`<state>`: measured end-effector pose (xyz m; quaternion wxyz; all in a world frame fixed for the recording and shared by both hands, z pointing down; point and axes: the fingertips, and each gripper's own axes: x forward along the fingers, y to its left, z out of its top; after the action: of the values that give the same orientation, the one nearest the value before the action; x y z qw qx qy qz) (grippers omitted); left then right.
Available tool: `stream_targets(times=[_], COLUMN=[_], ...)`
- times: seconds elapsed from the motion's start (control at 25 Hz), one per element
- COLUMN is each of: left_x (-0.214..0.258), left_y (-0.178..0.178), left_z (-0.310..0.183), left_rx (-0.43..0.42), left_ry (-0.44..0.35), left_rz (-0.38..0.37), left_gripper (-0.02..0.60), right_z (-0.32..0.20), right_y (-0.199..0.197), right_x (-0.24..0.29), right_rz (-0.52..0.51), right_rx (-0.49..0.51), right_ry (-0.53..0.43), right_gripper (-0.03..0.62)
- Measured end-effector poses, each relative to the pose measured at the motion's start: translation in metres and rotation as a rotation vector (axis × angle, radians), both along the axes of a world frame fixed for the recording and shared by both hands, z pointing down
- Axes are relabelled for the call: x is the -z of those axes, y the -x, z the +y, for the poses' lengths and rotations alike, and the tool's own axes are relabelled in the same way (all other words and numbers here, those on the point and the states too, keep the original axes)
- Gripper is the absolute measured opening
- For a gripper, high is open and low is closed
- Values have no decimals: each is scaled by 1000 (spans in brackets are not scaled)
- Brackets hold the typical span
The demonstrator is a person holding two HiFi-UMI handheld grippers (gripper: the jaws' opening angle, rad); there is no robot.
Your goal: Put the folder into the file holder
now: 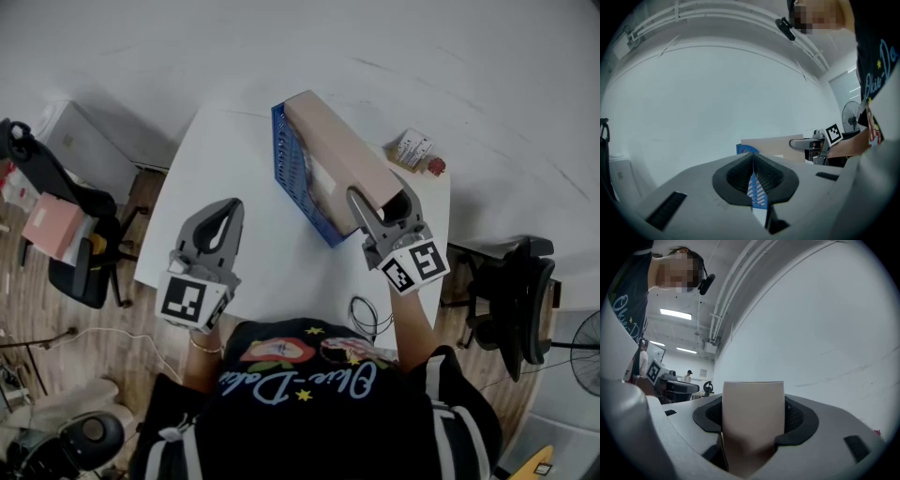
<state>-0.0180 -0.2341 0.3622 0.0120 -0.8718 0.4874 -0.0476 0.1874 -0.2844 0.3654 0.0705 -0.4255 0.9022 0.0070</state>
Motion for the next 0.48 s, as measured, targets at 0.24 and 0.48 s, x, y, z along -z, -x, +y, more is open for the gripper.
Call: stream_targets(times=[0.24, 0.48], left_x=[2, 0], left_y=[-3, -7], left_z=[7, 15], left_rx=[-10, -33], left_ry=[6, 15], left_rz=[7, -2], left_gripper=[5, 5], right_z=[2, 6], right_y=[2, -6], right_x=[0, 4], right_rz=[16, -20], right_rx=[11, -25], right_ry=[2, 17], right_gripper=[273, 276])
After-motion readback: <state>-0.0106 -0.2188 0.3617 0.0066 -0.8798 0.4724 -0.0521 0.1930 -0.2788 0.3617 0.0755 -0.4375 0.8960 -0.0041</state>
